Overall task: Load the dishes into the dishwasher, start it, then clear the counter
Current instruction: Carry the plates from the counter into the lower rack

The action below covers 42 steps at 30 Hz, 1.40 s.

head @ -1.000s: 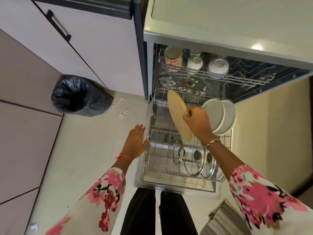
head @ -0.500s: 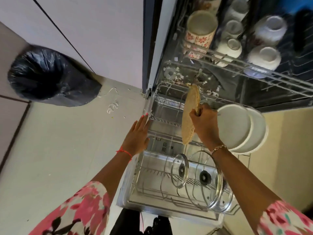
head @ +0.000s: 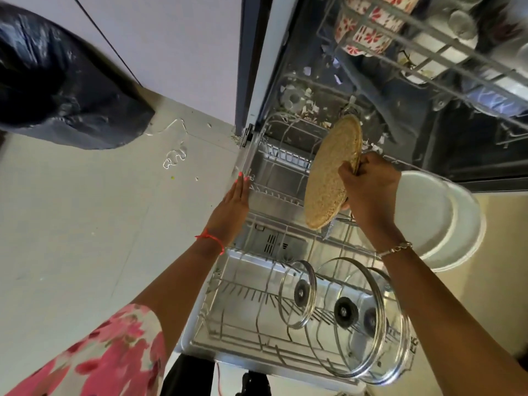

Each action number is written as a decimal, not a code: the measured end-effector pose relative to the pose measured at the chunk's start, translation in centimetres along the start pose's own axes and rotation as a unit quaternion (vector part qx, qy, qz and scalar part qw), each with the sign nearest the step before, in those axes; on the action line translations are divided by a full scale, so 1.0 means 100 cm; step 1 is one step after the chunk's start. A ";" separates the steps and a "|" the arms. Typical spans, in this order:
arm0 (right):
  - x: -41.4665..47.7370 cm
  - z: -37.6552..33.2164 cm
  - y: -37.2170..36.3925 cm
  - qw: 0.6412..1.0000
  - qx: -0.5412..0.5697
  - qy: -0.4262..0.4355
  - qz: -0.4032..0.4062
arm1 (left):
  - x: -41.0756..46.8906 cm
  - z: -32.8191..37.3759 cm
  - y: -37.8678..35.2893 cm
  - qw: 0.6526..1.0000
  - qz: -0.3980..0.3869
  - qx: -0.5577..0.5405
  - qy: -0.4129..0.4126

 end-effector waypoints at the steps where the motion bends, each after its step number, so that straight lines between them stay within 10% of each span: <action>1: -0.001 -0.001 0.002 1.000 0.002 0.006 0.004 | -0.001 0.001 0.001 1.000 -0.004 -0.004 0.001; 32: -0.021 -0.009 -0.031 0.993 0.007 -0.011 -0.120 | -0.017 0.000 0.040 0.992 -0.071 0.090 0.047; 42: -0.079 -0.061 0.098 0.919 -0.205 0.169 -0.292 | -0.127 0.065 0.179 0.993 -0.019 -0.009 0.114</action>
Point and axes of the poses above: each hand's wrist, its own x-axis towards the middle knuckle, its own y-axis out of the back of the hand, z = x × y, the point moved 2 cm from there along x, towards the middle knuckle, and after that the axes turned 15 degrees about -x, right-handed, at the moved point
